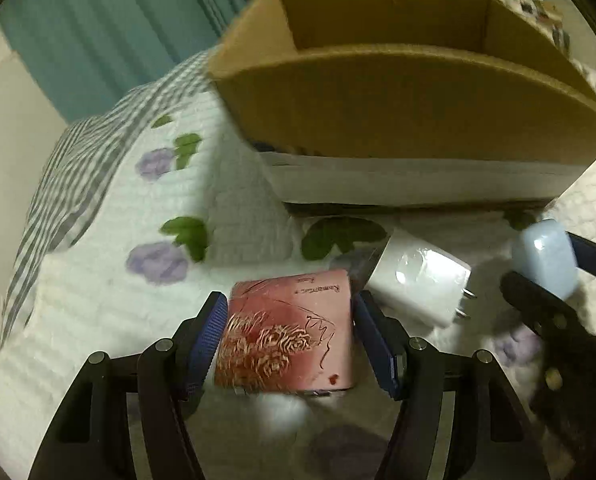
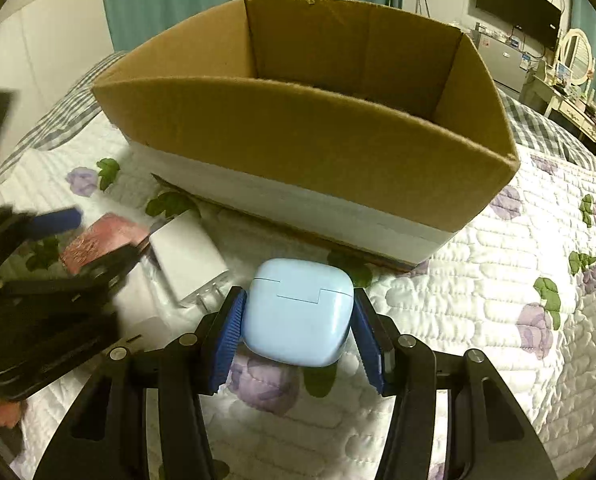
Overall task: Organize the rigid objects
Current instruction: 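Grasp the light blue earbud case with the right tool, then carry the pink case and earbud case into the box and release both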
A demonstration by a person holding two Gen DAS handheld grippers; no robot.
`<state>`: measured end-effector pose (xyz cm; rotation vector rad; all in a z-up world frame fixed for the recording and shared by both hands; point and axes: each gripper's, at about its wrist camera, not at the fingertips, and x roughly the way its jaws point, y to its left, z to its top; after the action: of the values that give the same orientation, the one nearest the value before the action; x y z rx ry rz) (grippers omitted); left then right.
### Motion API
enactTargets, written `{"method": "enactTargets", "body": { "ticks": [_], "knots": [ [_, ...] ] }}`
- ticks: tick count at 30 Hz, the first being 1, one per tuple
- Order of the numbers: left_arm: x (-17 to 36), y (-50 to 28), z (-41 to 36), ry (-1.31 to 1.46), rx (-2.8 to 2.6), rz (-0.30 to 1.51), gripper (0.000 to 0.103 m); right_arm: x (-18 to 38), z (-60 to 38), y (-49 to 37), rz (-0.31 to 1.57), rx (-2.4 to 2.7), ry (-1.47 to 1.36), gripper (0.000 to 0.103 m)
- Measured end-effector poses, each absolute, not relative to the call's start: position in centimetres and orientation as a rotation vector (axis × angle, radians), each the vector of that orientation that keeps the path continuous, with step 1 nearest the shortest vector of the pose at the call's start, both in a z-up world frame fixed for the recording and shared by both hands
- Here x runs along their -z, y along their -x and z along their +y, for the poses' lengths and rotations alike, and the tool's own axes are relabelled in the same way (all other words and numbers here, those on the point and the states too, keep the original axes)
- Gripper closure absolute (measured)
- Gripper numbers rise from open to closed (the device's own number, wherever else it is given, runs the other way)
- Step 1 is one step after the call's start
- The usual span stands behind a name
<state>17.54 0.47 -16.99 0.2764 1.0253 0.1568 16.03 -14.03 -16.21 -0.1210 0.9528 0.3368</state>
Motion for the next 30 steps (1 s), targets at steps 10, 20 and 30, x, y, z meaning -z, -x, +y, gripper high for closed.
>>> {"method": "enactTargets", "body": {
  "ticks": [10,20,30],
  "knots": [
    [14.5,-15.7,3.5,-0.204,-0.163,0.992,0.039,16.4,-13.6,-16.0,0.948,-0.339,0.125,0.05],
    [11.5,-15.4,5.7,-0.119,-0.211,0.923,0.069,17.5,-12.4,-16.2,0.963,-0.345,0.135,0.05],
    [12.0,-15.0,6.0,-0.062,-0.157,0.938,0.093,17.5,-12.3,-16.1,0.955,-0.36,0.132,0.05]
  ]
}}
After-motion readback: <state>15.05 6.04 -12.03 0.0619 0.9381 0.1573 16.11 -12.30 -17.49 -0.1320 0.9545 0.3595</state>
